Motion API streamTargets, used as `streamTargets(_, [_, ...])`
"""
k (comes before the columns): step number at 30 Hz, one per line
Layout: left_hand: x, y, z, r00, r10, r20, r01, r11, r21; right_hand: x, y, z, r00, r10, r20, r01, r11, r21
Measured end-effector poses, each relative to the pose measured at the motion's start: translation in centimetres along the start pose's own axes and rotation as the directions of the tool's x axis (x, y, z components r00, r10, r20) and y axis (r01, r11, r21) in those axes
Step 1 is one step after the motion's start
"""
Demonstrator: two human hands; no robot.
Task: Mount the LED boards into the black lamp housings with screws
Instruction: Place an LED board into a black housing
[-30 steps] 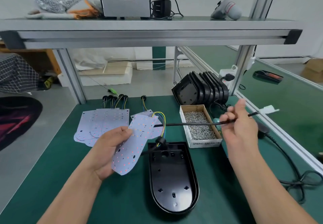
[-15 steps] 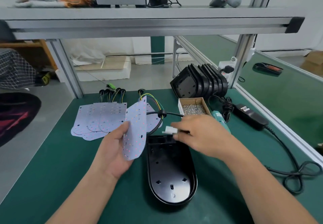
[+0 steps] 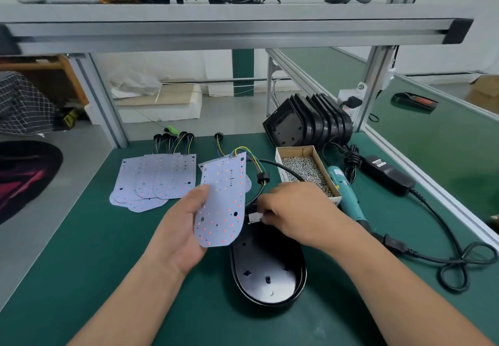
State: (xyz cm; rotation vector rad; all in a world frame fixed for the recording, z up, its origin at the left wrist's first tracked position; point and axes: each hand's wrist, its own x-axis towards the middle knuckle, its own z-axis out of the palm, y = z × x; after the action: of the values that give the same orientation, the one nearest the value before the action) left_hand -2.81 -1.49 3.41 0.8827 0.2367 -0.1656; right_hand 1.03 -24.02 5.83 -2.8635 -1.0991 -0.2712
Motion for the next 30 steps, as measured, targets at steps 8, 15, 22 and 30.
streamTargets(8, [-0.2,-1.2,0.7,0.998,-0.019,0.060,0.024,0.997,-0.079,0.2,-1.3,-0.7,0.994,-0.112,-0.016,0.106,0.971,-0.216])
streamTargets(15, [-0.2,-1.9,1.3,0.996,0.036,0.077,-0.029,0.996,-0.090,0.1,-1.8,-0.9,0.987,-0.116,-0.109,0.091,0.973,-0.212])
streamTargets(22, [0.2,-1.9,1.8,0.995,0.092,0.040,-0.092,0.996,0.008,0.5,-2.0,0.6,0.993,-0.036,-0.114,0.039,0.999,0.029])
streamTargets(30, [0.0,-1.9,1.3,0.995,0.094,-0.021,-0.085,0.953,0.290,0.3,-1.4,0.2,0.997,0.010,-0.076,-0.012,1.000,-0.025])
